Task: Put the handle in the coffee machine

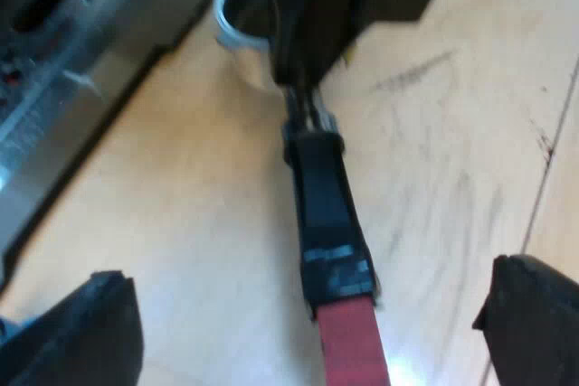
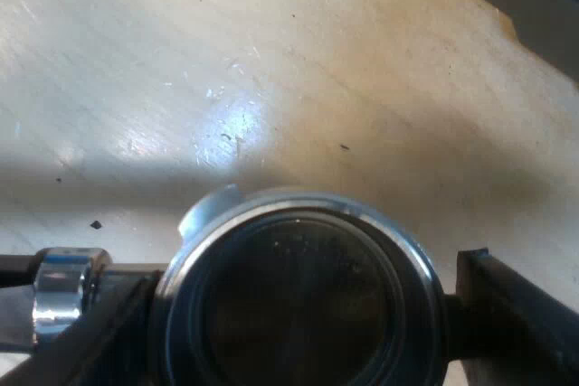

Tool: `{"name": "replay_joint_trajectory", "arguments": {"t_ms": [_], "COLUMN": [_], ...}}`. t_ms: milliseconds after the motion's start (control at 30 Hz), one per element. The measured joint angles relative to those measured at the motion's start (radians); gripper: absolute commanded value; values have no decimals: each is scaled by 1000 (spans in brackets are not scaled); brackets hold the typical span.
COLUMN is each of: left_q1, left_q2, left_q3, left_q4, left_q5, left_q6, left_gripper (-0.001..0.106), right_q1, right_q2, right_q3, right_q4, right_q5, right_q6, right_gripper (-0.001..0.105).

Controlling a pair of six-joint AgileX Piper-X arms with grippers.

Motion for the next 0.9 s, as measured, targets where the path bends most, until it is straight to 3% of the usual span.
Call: {"name": "replay_joint_trajectory", "arguments": {"t_ms": [400, 600, 900], "left_q1": [0, 0, 0], "left_q2": [0, 0, 0], "left_q3": [0, 16, 71], "left_q4": [35, 35, -73], "left_q5": [59, 59, 59], "left_q6": [6, 66, 89], "left_gripper": [76, 76, 76], "right_q1": [-25, -38, -38], "right_q2": [-51, -79, -81], "right_q3": [0, 0, 0], "right_q4": [6, 6, 9], "right_q5": [0, 1, -26], "right_q6": [22, 22, 22], "right_gripper": [0, 0, 0]}}
